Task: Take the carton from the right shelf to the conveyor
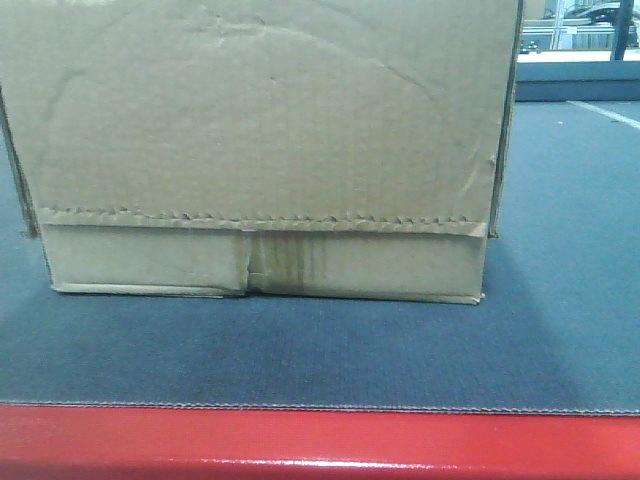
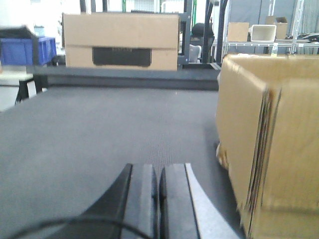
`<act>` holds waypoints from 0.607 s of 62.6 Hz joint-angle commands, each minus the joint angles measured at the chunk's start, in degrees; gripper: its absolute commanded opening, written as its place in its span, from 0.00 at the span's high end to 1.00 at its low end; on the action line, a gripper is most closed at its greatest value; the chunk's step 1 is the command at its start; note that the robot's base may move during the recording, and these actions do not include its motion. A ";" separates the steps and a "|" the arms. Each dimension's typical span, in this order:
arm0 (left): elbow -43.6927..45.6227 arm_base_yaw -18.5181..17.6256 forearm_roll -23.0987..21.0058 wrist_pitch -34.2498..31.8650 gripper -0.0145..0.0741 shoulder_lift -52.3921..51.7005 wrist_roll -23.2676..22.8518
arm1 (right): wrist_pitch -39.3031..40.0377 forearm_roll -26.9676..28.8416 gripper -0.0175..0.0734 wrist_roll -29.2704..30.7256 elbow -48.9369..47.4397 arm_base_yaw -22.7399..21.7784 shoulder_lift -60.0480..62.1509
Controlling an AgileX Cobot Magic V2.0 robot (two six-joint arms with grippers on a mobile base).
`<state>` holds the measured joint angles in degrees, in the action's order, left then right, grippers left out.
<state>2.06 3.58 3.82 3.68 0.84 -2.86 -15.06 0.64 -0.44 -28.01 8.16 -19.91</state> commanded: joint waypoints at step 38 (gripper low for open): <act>-2.06 -1.17 -0.73 -1.90 0.82 -0.84 0.33 | 1.41 -0.64 0.88 0.44 0.06 -0.37 0.21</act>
<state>-0.13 2.67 3.47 3.11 0.41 -2.86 -15.03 0.64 -0.44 -28.01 8.16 -19.81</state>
